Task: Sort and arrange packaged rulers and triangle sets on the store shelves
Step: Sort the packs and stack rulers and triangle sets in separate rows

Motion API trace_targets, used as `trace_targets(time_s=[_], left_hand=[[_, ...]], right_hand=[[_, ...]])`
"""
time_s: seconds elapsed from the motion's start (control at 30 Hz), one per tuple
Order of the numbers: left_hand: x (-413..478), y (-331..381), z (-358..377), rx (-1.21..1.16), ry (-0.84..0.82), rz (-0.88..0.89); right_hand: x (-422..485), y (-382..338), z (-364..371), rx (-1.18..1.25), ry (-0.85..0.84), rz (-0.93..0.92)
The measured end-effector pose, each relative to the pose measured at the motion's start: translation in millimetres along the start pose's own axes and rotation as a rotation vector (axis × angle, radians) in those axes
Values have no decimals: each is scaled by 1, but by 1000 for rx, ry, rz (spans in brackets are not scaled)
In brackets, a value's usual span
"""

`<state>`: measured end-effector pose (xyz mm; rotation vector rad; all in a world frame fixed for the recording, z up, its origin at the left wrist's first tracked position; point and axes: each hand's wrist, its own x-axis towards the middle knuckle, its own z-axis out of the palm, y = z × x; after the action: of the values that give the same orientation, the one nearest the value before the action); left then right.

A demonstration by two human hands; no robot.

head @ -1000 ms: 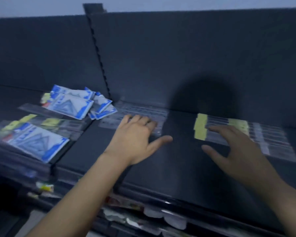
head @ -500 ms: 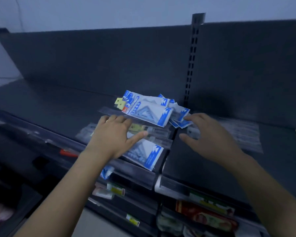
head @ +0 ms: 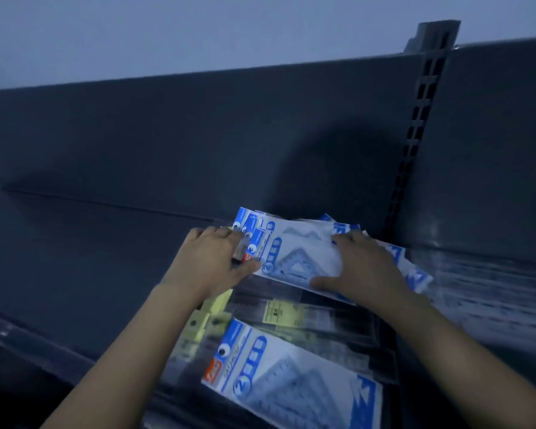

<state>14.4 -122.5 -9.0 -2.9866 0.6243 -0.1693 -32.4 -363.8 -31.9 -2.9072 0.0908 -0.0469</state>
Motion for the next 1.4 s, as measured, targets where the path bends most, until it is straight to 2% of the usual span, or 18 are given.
trace_targets(time_s=[0.1, 0.2, 0.27, 0.37, 0.5, 0.63, 0.67, 0.77, 0.83, 0.9, 0.93, 1.0, 1.1, 1.17, 1.33, 1.4], left_hand=[[24, -10, 11, -58, 10, 70], [42, -13, 19, -216, 8, 139], [54, -14, 21, -376, 15, 208], [70, -18, 18, -586, -52, 318], [83, -19, 18, -621, -146, 513], [91, -20, 22, -503, -34, 707], [93, -22, 22, -526, -52, 743], [93, -27, 18, -682, -216, 764], [94, -26, 15, -694, -234, 777], [96, -26, 11, -746, -225, 798], [97, -27, 8, -790, -225, 798], [100, -29, 6, -857, -225, 786], [103, -26, -3, -903, -204, 787], [99, -17, -15, -960, -204, 799], [72, 19, -40, -1053, -238, 866], [58, 39, -47, -1043, -259, 889]], right_hand=[[10, 1, 4, -14, 71, 16], [11, 0, 5, 34, 147, 4], [11, -3, 6, 157, 246, -2], [6, -7, 7, 390, 221, 35], [-9, -21, 6, 490, 250, 81], [-30, -41, 9, 634, 338, 143], [-33, -46, 11, 684, 371, 172], [-45, -54, 11, 871, 446, 285], [-53, -53, 11, 970, 347, 372], [-59, -52, 12, 942, 240, 450], [-61, -52, 13, 931, 250, 489], [-64, -53, 15, 1004, 373, 545], [-71, -58, 14, 1187, 559, 521], [-79, -61, 9, 1320, 612, 501], [-122, -54, -6, 1490, 541, 431], [-146, -45, -13, 1535, 574, 429]])
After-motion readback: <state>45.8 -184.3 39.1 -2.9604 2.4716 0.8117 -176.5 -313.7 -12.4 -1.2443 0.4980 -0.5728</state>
